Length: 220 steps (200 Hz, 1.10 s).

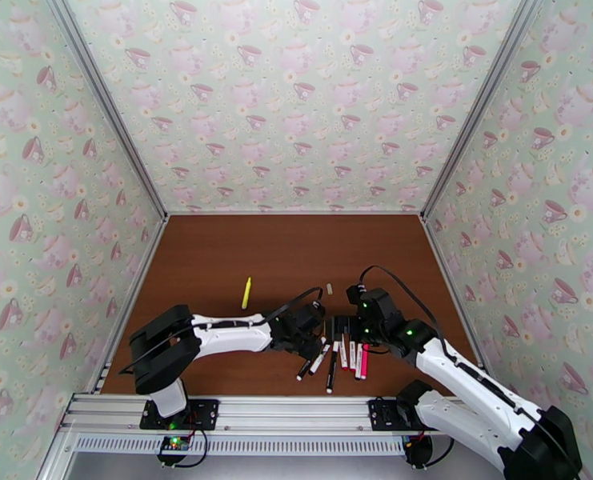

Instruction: Open the pen caps

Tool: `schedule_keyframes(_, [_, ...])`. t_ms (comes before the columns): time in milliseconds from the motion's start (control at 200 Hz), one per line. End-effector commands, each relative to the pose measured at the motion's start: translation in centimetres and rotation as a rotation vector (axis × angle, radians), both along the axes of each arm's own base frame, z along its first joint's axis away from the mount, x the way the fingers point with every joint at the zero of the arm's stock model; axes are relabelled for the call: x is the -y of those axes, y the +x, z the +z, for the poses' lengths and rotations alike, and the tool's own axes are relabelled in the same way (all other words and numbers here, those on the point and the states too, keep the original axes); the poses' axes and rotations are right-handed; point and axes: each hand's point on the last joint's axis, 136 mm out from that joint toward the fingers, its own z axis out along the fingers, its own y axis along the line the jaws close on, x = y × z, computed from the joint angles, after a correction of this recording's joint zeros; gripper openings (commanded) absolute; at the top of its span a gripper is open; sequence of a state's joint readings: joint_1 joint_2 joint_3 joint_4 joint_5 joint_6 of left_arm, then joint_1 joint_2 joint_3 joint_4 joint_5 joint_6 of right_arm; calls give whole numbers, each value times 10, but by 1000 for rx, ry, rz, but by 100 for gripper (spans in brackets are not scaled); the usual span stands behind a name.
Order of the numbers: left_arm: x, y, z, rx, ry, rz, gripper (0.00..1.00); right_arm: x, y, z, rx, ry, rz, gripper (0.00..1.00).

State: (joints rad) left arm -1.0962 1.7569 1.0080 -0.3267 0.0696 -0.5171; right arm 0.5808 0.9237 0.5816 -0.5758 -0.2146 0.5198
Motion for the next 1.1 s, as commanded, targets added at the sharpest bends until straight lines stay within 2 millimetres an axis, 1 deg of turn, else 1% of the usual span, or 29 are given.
schedule_keyframes(0, [6, -2, -3, -12, 2, -10, 37, 3, -5, -8, -30, -18, -9, 100])
schedule_keyframes(255, [9, -7, -12, -51, 16, -21, 39, 7, -5, -11, -29, -28, -25, 100])
schedule_keyframes(356, [7, -7, -16, -54, 32, -18, 39, 7, -5, -13, -31, -27, -30, 100])
schedule_keyframes(431, [0, -2, -19, -33, 73, 8, 39, 7, -5, -13, -29, -26, -29, 100])
schedule_keyframes(521, [-14, 6, -25, -2, 152, 52, 37, 6, -3, -11, -22, -21, -29, 100])
schedule_keyframes(651, [-34, 16, -25, 47, 241, 113, 34, 5, -1, -11, -20, -24, -31, 100])
schedule_keyframes(786, [-43, 18, -24, 63, 285, 132, 33, 4, 0, -13, -22, -23, -36, 100])
schedule_keyframes(956, [-56, 23, -25, 89, 358, 164, 33, 4, 5, -11, -6, -13, -56, 100])
schedule_keyframes(1097, [-56, 24, -26, 86, 362, 174, 29, 5, 6, -11, -5, -16, -64, 100])
